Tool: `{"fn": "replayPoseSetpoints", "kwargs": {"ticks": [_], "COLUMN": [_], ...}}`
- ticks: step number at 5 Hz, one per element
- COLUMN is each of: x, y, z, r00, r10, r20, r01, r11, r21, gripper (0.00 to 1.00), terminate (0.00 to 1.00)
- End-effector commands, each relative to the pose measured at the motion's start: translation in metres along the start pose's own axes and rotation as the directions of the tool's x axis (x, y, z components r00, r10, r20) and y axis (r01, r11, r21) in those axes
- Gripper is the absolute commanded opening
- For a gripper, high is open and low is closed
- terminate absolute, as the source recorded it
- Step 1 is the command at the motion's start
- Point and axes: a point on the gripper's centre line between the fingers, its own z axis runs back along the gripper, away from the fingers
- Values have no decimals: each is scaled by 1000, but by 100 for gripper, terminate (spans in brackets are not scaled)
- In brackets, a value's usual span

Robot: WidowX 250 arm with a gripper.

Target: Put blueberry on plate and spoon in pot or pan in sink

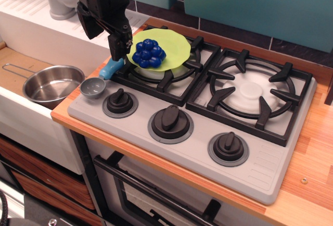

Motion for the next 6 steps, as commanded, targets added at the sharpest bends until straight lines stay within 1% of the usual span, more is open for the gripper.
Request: {"fn": "replayPoseSetpoints", "kwargs": {"ticks": [1,2,3,4,5,6], "x": [-14,-18,-22,-24,-26,-24], "y": [-17,-18,-15,-12,-4,3], "z": [-13,-16,-18,-24,-34,-37], "r00": [990,988,986,981,974,970], "r10": [25,30,25,14,-14,-19], "r20": [136,151,163,191,224,242], "r01": [-38,-46,-40,-28,0,13], "r11": [995,994,995,997,998,1000], "r21": [96,101,90,70,65,29], "gripper": [100,100,100,100,100,100], "terminate": [0,0,0,0,0,0]}}
